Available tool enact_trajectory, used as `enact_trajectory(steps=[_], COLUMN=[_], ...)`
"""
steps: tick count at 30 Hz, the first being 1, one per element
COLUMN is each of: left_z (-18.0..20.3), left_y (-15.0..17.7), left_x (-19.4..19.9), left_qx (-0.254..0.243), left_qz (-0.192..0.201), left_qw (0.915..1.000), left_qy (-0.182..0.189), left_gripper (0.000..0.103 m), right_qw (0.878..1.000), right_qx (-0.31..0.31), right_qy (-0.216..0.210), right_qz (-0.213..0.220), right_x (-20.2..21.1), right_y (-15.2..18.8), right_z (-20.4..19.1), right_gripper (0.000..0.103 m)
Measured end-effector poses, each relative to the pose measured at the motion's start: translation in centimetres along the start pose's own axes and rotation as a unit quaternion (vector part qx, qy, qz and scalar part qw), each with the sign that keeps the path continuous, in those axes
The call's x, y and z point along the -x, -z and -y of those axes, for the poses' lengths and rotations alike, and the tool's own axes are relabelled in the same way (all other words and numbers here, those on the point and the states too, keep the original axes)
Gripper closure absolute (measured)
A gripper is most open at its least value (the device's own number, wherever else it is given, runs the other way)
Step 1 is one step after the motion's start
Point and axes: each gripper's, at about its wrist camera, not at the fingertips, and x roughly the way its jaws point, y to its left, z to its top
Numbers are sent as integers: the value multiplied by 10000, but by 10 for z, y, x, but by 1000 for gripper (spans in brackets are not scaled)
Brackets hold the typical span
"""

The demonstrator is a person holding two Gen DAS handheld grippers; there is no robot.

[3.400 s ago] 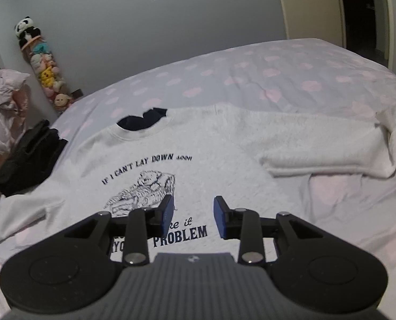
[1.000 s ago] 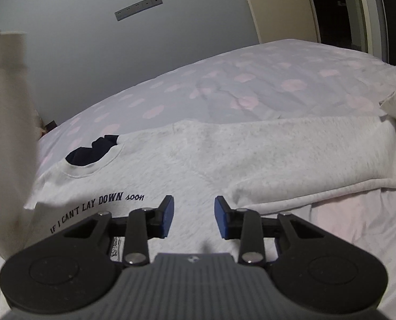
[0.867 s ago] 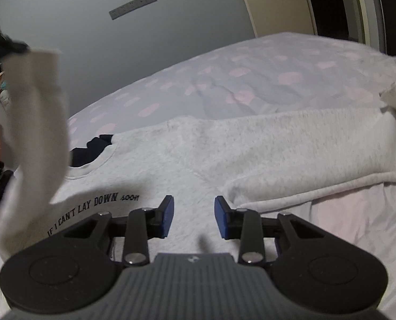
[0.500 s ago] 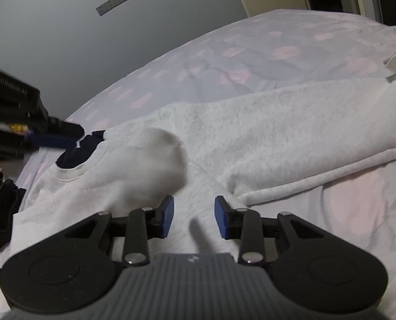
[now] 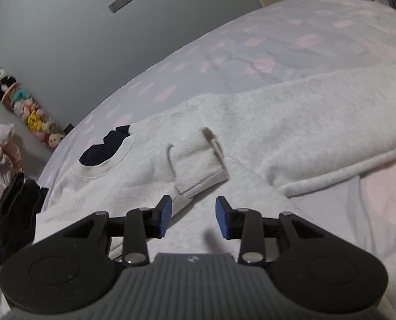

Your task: Fold clothes

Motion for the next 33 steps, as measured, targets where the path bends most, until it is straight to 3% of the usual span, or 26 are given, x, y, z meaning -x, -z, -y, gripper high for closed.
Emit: enact_trajectory(steps=[6, 12, 15, 18, 19, 20, 23, 27, 30, 33], left_z=[4, 16, 24, 16, 10, 5, -11, -13, -5, -6], left_y=[59, 65, 65, 61, 60, 59, 55, 55, 62, 61], left_x=[-28, -71, -86, -93, -94, -96, -88, -91, -101, -99], left_qx=[-499, -670, -910, -524, -311, -99, 358, 418, 238, 310], left_qz=[-56, 73, 220, 304, 309, 314, 415, 259, 118, 101], left_qw=[9949, 9923, 9882, 9915, 9928, 9937, 9915, 9916, 9924, 9928], left_qy=[-877, -1036, -1210, -1153, -1114, -1074, -1182, -1199, -1197, -1151], left_gripper=[50, 50, 57, 82, 85, 87, 89, 90, 90, 89], right_qw=[9999, 9983, 9971, 9967, 9966, 9966, 9964, 9995, 9982, 9980], right_qx=[-54, -556, -753, -811, -819, -827, -845, -328, -445, -489], right_qy=[57, -44, -59, -63, -64, -64, -99, 38, 217, 200], right_qz=[-90, -154, -112, -65, -50, -34, 11, -19, -329, -353], right_x=[-14, -27, -35, -40, -42, -43, -46, -44, -57, -57], right_y=[0, -3, -8, -11, -12, -13, -16, -17, -11, -11], right_z=[-1, 14, 19, 20, 20, 20, 19, 5, 15, 17], right_gripper=[63, 57, 57, 59, 66, 81, 92, 92, 93, 92])
